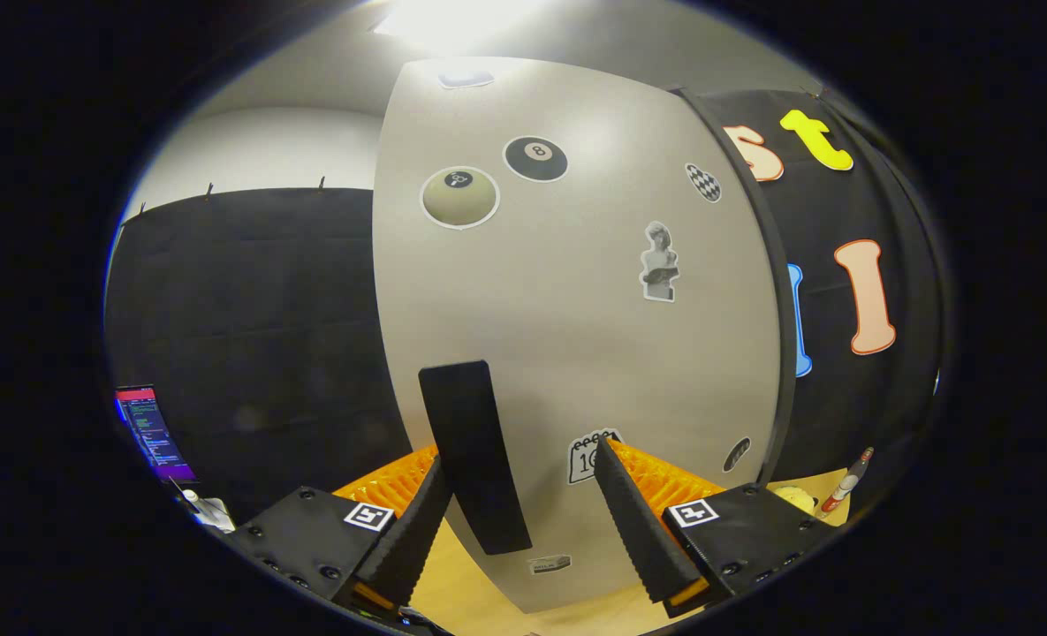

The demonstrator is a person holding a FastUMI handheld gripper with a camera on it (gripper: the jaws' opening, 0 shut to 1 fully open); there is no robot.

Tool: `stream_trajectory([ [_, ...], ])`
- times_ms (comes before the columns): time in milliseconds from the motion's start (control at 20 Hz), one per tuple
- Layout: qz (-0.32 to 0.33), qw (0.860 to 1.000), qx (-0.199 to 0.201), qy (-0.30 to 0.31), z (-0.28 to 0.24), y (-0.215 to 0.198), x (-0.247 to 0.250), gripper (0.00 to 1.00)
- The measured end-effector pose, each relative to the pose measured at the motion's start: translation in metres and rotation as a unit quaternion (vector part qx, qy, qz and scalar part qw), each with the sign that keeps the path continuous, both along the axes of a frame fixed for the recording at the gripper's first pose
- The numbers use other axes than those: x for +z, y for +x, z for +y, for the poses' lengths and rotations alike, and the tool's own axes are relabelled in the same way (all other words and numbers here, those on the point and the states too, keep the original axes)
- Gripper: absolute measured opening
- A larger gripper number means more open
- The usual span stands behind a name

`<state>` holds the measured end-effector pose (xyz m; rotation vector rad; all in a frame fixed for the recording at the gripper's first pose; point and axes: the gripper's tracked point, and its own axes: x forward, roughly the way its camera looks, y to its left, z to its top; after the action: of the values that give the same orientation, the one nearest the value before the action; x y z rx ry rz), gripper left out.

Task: Open the shoe cabinet door, grab the shoes and put them into the shoe cabinet, then close the shoe cabinet door.

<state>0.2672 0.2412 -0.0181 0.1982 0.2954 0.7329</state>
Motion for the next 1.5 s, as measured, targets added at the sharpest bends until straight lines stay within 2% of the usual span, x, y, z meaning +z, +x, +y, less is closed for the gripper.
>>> stream_trajectory([
  [300, -0.019, 1.000, -0.012, -0.018, 0.042, 0.020, -0.007, 0.97],
  [650, -0.018, 0.999, -0.047, -0.014, 0.046, 0.028, -0.015, 0.97],
  [1050, -0.037, 0.990, -0.129, -0.037, -0.051, -0.004, 0.005, 0.97],
  [1500, -0.048, 0.963, -0.257, -0.064, -0.195, -0.038, 0.016, 0.97],
])
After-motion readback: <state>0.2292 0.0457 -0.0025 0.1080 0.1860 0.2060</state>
